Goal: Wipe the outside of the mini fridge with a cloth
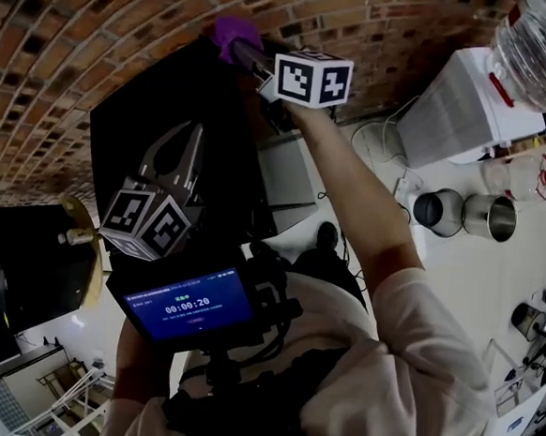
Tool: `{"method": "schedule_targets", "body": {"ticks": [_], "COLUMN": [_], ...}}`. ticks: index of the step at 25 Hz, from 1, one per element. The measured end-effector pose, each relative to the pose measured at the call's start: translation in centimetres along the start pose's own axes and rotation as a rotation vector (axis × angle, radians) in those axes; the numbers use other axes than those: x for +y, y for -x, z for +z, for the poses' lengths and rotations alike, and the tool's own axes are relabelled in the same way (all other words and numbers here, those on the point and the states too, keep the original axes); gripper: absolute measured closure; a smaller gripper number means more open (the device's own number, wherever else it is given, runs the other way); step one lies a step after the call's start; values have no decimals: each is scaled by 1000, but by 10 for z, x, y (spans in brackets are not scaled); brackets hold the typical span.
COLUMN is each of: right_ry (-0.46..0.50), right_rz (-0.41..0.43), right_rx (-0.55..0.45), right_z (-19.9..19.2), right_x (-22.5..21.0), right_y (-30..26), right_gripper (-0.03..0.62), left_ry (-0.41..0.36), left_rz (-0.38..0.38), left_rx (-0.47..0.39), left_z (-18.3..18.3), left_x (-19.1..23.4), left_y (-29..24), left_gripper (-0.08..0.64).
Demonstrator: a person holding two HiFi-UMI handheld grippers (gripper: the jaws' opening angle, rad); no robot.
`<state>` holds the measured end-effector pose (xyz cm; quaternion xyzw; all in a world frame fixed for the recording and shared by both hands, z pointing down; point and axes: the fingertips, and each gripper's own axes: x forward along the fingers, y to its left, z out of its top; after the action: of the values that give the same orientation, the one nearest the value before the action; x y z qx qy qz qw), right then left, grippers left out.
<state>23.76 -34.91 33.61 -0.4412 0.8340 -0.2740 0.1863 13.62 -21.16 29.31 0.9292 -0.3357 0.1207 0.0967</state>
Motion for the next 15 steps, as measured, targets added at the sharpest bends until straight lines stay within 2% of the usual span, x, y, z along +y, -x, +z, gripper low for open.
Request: {"method": "schedule_targets", "body": {"ticks": [2, 8, 15], "right_ry": [-31, -124, -166], "right_rz": [2, -24, -64], "right_rx": [9, 19, 96], "right_z": [-13, -40, -76], "right_x": [-10, -40, -68], "right_y": [-3, 0, 2], "right_gripper": [483, 486, 487], "left_ry": [-13, 13, 13], "left_rz": [11, 16, 23], "left_rx": [10, -4, -4], "left_z": [0, 6, 7], "left_x": [2, -4, -2], "left_y": [0, -6, -7], "left_gripper": [555, 555, 556]}}
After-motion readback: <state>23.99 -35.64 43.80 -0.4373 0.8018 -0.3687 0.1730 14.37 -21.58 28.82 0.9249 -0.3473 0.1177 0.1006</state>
